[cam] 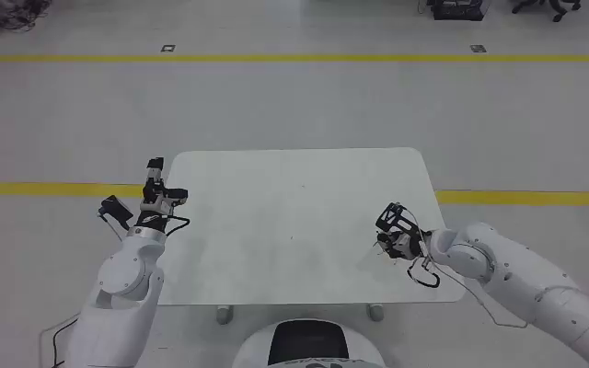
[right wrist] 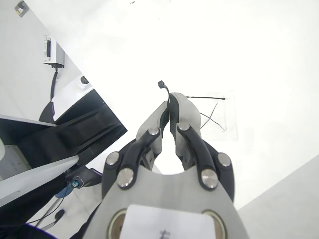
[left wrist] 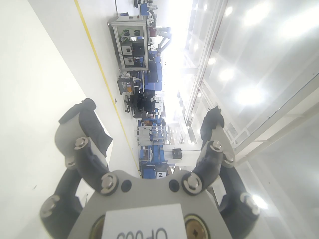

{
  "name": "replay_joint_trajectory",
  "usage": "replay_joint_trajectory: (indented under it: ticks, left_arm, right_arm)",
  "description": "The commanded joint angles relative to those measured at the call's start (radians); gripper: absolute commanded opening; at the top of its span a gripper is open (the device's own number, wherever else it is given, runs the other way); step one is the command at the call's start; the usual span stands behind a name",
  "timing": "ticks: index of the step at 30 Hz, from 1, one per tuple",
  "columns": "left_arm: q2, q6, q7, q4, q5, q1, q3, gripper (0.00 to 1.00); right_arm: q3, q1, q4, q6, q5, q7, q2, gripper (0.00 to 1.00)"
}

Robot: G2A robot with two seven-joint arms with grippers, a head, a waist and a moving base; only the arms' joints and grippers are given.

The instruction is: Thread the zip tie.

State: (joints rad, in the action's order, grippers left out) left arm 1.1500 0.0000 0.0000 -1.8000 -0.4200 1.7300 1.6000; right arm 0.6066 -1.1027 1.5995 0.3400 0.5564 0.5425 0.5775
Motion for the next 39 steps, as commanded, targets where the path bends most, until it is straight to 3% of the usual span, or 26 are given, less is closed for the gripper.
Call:
replay_joint_trajectory:
  ticks: [1, 12, 17, 24, 28, 32, 35, 39]
  left_arm:
    - [0.0, 0.0, 0.0, 0.0, 0.0, 0.0, 0.0, 1.0]
    - [0.0, 0.0, 0.0, 0.0, 0.0, 0.0, 0.0, 1.0]
    - [0.0, 0.0, 0.0, 0.0, 0.0, 0.0, 0.0, 1.0]
    - [0.0, 0.0, 0.0, 0.0, 0.0, 0.0, 0.0, 1.0]
    - [0.0, 0.0, 0.0, 0.0, 0.0, 0.0, 0.0, 1.0]
    - [0.0, 0.0, 0.0, 0.0, 0.0, 0.0, 0.0, 1.0]
    - [0.0, 0.0, 0.0, 0.0, 0.0, 0.0, 0.0, 1.0]
    - [0.0, 0.0, 0.0, 0.0, 0.0, 0.0, 0.0, 1.0]
  right_arm:
    - [-0.043, 0.035, -0.01, 0.0, -0.052, -0.01, -0.011, 0.0]
    - [-0.049, 0.041, -0.018, 0.0, -0.065, -0.023, -0.012, 0.0]
    - [-0.017, 0.049, -0.022, 0.0, -0.219, 0.009, -0.004, 0.0]
    - [0.019, 0.115, -0.044, 0.0, -0.45, 0.198, 0.01, 0.0]
    - [0.018, 0.172, -0.098, 0.0, -0.585, 0.346, 0.037, 0.0]
    - [-0.01, 0.236, -0.188, 0.0, -0.7, 0.48, 0.085, 0.0]
    - [-0.034, 0.271, -0.238, 0.0, -0.747, 0.53, 0.12, 0.0]
    - [-0.034, 0.271, -0.238, 0.0, -0.747, 0.53, 0.12, 0.0]
